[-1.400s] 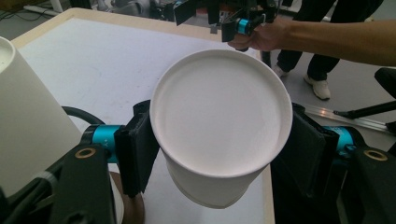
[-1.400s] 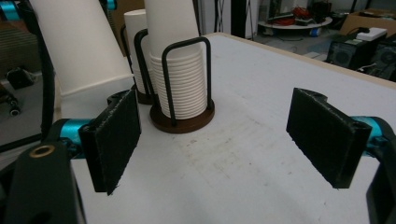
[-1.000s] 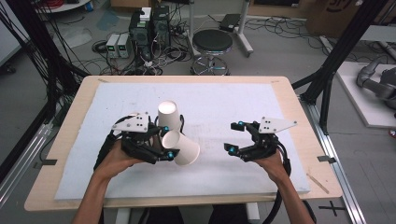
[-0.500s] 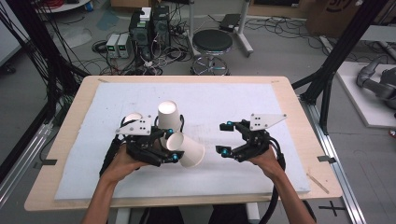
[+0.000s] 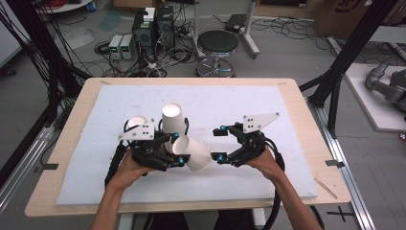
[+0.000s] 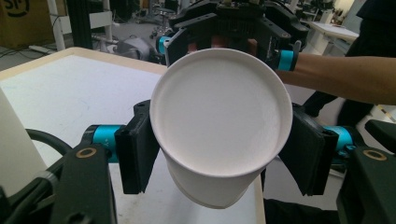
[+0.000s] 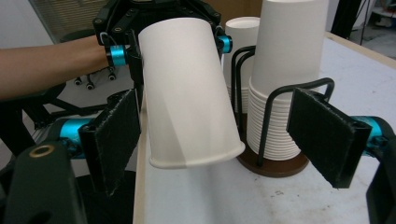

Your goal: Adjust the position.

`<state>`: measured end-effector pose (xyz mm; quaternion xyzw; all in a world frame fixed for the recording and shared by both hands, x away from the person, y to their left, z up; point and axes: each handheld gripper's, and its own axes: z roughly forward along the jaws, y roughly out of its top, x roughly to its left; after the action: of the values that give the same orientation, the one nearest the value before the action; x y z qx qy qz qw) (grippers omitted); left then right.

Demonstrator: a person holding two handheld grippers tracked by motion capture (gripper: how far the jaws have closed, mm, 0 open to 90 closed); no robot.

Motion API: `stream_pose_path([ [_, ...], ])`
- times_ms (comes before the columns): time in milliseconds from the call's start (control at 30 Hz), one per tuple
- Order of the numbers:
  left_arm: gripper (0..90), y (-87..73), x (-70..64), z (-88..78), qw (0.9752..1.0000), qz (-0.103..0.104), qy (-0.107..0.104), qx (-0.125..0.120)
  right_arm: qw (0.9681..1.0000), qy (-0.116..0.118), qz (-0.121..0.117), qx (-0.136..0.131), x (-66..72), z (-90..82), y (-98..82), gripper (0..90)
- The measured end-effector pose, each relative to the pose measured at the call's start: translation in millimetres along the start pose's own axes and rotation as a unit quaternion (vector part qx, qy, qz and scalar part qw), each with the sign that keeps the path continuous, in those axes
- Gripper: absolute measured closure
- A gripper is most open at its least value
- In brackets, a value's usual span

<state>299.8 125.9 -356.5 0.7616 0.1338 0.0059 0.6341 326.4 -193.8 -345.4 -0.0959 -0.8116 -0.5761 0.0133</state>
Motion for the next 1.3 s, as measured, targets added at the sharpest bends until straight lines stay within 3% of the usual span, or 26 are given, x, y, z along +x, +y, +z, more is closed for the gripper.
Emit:
stream_pose_path([
  [500, 34.2, -2.0, -2.8, 9.1, 0.9996, -0.002, -0.010, -0.027, 0.9995, 0.030, -0.004, 0.006, 1.2, 17.1, 2.7, 18.2],
  [1300, 34.3, 1.1, -5.0, 8.4, 0.9989, 0.000, -0.015, -0.045, 0.9988, 0.047, -0.005, 0.017, 2.9, 28.1, 0.0, 18.3],
])
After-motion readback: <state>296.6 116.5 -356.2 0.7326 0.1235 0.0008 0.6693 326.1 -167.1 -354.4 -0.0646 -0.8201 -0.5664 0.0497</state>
